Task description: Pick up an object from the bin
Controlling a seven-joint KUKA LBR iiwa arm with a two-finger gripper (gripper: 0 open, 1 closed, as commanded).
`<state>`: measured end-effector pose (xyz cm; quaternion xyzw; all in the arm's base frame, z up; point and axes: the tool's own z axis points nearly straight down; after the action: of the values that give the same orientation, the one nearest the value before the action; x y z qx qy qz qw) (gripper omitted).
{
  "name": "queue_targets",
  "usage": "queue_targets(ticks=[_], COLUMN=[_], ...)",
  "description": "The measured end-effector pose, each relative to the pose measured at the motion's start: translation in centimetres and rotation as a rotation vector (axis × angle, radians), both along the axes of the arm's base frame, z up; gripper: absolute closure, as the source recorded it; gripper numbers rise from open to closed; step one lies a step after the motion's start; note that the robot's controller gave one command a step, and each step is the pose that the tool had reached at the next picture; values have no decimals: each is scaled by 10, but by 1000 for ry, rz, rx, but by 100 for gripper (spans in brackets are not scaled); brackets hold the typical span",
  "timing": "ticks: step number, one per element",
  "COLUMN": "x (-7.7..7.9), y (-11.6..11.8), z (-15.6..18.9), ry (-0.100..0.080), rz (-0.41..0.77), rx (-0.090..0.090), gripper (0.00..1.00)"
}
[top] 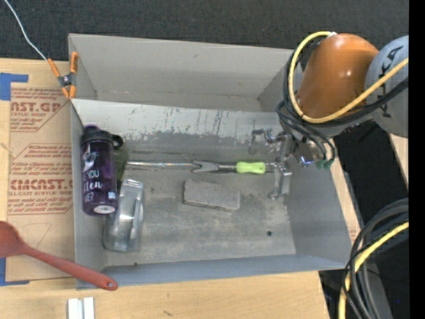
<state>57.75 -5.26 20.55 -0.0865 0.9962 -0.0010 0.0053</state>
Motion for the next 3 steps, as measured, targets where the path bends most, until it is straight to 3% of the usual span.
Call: queue_targets(ticks=[1, 2, 3], x=[4, -5, -3], y=[13, 5, 3], z=[-103, -51, -67], ry=[10, 12, 3], rz=[-27, -61, -61], rx=[4, 4, 4], gripper=[0, 0, 0])
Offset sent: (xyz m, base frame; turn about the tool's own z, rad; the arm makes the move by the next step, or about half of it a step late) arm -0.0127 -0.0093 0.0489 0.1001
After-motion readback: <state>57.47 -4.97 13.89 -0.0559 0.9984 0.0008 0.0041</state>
